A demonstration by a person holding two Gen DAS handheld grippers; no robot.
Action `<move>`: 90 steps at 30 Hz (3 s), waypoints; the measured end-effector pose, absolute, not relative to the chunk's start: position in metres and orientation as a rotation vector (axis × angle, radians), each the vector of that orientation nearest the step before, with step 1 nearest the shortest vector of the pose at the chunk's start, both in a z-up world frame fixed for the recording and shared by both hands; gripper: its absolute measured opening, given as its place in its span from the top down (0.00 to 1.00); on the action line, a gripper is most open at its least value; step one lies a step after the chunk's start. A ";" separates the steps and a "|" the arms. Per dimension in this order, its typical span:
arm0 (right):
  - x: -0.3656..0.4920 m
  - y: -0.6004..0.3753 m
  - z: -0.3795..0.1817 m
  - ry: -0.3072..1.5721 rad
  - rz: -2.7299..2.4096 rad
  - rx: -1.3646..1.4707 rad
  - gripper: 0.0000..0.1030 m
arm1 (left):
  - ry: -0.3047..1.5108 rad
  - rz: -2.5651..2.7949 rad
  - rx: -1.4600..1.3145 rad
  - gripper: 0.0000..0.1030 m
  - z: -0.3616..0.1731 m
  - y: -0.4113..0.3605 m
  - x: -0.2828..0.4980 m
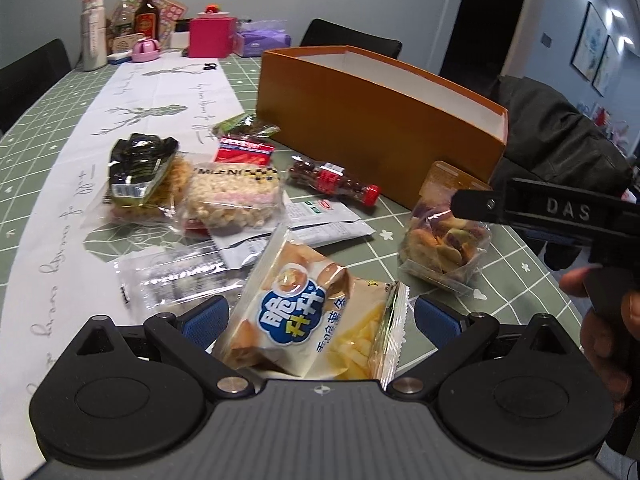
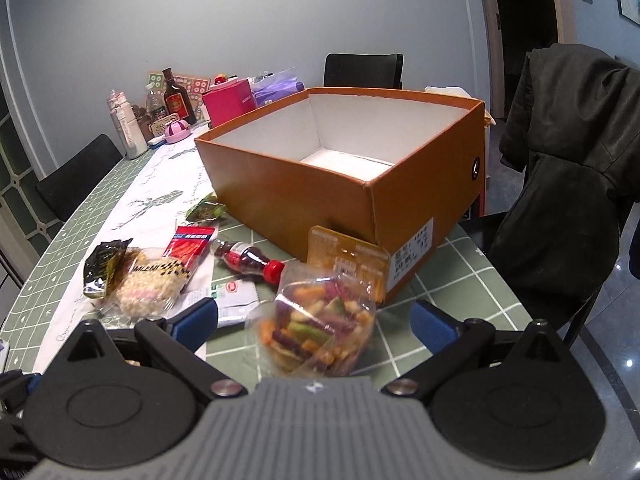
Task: Organize snacks
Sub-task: 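Grasp the yellow chip bag with the left tool while the right tool grasps the clear vegetable-chip bag, then carry both held bags up and over into the orange box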
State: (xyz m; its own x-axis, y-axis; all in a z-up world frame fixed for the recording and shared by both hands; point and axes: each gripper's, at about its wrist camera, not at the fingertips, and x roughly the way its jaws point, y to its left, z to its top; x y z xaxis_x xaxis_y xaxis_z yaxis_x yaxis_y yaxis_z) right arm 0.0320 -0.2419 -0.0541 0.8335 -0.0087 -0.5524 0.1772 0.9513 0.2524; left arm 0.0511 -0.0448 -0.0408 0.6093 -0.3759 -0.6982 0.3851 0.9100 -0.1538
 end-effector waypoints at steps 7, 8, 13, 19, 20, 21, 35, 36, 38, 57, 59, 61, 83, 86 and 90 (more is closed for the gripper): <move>0.054 -0.246 -0.065 0.610 -0.113 0.297 0.03 | 0.810 -0.464 0.046 0.00 -0.052 -0.053 0.058; 0.058 -0.246 -0.067 0.621 -0.115 0.296 0.03 | 0.809 -0.460 0.053 0.00 -0.053 -0.054 0.059; 0.067 -0.248 -0.080 0.646 -0.092 0.330 0.03 | 0.803 -0.455 0.088 0.00 -0.059 -0.058 0.062; 0.071 -0.248 -0.088 0.658 -0.066 0.350 0.12 | 0.783 -0.441 0.069 0.00 -0.062 -0.059 0.063; 0.070 -0.248 -0.089 0.658 -0.060 0.355 0.13 | 0.782 -0.442 0.065 0.00 -0.062 -0.058 0.063; 0.070 -0.248 -0.089 0.658 -0.057 0.356 0.13 | 0.781 -0.439 0.063 0.00 -0.062 -0.058 0.063; 0.058 -0.251 -0.092 0.626 -0.024 0.353 0.30 | 0.776 -0.387 0.145 0.14 -0.065 -0.062 0.056; 0.058 -0.252 -0.092 0.625 -0.019 0.354 0.31 | 0.771 -0.387 0.147 0.17 -0.063 -0.062 0.056; 0.056 -0.253 -0.091 0.626 -0.014 0.358 0.32 | 0.770 -0.397 0.154 0.21 -0.061 -0.062 0.055; 0.033 -0.251 -0.068 0.570 0.060 0.346 0.33 | 0.684 -0.442 0.104 0.34 -0.013 -0.053 0.048; 0.029 -0.250 -0.063 0.556 0.073 0.346 0.33 | 0.678 -0.445 0.104 0.34 -0.007 -0.054 0.050; 0.026 -0.250 -0.057 0.541 0.083 0.343 0.33 | 0.669 -0.447 0.108 0.35 -0.003 -0.055 0.051; 0.053 -0.329 0.045 0.385 0.052 0.285 0.33 | 0.524 -0.557 0.147 0.35 0.084 -0.110 0.117; 0.064 -0.340 0.053 0.395 0.054 0.288 0.33 | 0.521 -0.568 0.150 0.35 0.089 -0.120 0.124; 0.077 -0.350 0.055 0.419 0.061 0.287 0.33 | 0.512 -0.570 0.172 0.35 0.092 -0.132 0.132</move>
